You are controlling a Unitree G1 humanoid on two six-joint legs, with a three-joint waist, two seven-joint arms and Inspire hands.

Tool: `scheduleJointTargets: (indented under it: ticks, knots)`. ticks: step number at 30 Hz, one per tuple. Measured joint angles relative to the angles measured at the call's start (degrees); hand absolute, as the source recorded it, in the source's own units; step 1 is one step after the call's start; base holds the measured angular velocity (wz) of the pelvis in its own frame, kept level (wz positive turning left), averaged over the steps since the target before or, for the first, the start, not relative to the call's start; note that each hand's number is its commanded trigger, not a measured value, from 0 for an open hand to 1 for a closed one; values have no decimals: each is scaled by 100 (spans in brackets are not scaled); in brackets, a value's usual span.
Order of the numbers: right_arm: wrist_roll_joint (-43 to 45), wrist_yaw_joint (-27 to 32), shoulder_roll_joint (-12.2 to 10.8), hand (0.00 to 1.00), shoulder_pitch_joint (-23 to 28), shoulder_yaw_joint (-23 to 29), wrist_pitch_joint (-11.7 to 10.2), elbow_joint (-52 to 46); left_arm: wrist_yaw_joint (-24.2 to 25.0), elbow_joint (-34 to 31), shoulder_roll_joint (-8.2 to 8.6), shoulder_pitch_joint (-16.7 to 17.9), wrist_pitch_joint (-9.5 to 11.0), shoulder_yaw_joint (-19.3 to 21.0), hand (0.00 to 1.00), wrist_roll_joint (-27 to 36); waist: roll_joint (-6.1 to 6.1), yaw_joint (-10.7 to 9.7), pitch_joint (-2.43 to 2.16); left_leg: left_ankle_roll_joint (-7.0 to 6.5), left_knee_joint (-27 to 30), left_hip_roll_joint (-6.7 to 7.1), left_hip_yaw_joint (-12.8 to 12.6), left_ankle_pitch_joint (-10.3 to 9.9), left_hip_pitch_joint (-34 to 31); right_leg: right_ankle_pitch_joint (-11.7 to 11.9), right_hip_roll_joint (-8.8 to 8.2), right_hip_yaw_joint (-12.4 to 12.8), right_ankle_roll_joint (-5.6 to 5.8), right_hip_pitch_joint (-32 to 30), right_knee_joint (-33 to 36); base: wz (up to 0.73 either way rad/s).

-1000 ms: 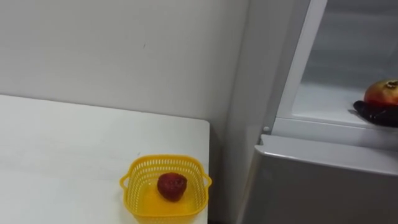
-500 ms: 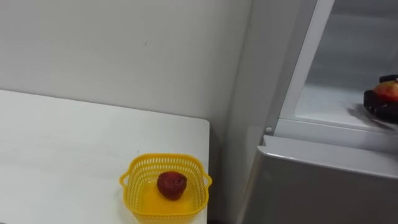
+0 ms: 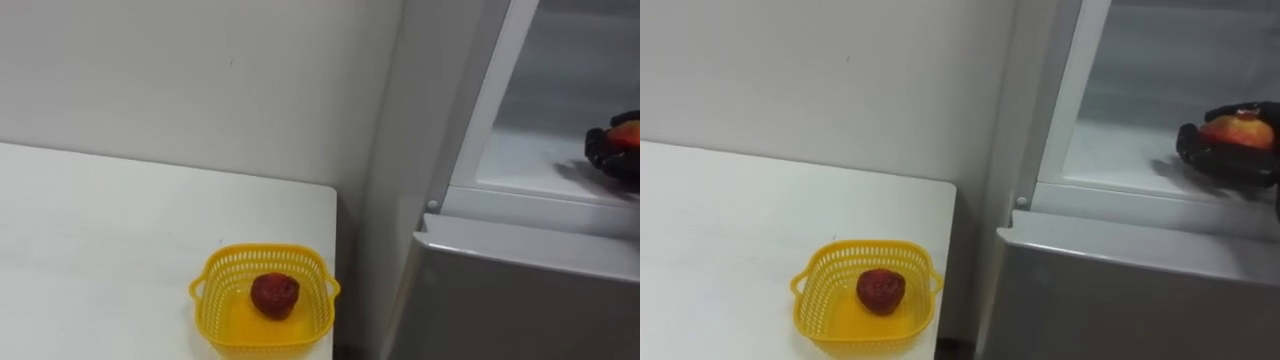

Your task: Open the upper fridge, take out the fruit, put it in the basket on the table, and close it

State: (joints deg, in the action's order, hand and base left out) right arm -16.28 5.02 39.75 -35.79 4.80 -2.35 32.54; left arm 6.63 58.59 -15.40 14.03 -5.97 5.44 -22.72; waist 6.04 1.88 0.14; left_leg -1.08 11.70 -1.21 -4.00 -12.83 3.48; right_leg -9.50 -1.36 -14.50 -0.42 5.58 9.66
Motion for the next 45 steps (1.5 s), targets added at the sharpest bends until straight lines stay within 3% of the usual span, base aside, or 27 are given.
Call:
scheduleJointTargets:
  ticks: [6,10,14,23,26,29,30,36,40,45]
  knots:
    - [236,24,-13,100,248,-99,137,-798,-27,-7,14,-74,19,11,0,0,-32,6,-22,2,-5,-4,-77,2,4,0,2,40,0,-64,15,-4]
    - [368,79,-28,100,500,-101,116,-1519,-122,-6,28,-59,32,9,0,9,-22,5,-30,1,1,0,-82,2,24,0,14,59,0,-54,10,-4]
    - [751,247,-52,100,751,-101,108,-2241,-158,-2,39,-63,178,6,0,172,-18,10,-35,1,3,-2,-115,2,26,0,30,146,0,-64,7,-3]
    - [1270,437,-516,100,1020,-90,45,-3695,-268,117,149,-24,225,-17,0,316,-37,-171,-29,0,5,-13,-189,2,49,1,28,164,-2,-45,6,-2]
    - [1439,479,-538,100,1344,-82,41,-4158,-317,118,153,-43,240,-120,0,470,-53,-172,-25,-1,4,-10,-195,-1,33,2,31,152,-3,-38,16,-1]
    - [1594,477,-655,100,1695,-73,-54,-4754,-357,213,229,-33,348,-129,0,504,-132,-156,-8,-1,-3,-12,-213,-2,33,2,37,177,-3,-56,20,-4]
    - [1696,474,-707,100,1812,-75,-134,-4990,-354,216,276,-51,361,-134,0,503,-160,-156,-21,-1,-12,-12,-221,-3,33,2,36,181,-3,-70,21,-7]
    - [2372,202,-927,100,2007,-74,-310,-5753,-323,341,328,-158,499,-133,0,503,-319,-170,-18,0,-34,-17,-230,-2,27,3,35,280,-5,-102,18,-3]
    - [2916,39,-1032,100,2023,-101,-379,-6020,-323,370,335,-266,543,-144,0,503,-283,-146,-36,2,-49,-22,-311,0,26,3,44,298,-5,-161,34,-6]
    - [3246,-301,-1175,100,2020,-392,-398,-6488,-335,591,323,-547,615,-242,0,501,-169,13,-25,-1,-37,-13,-348,0,24,4,41,319,-6,-177,26,-4]
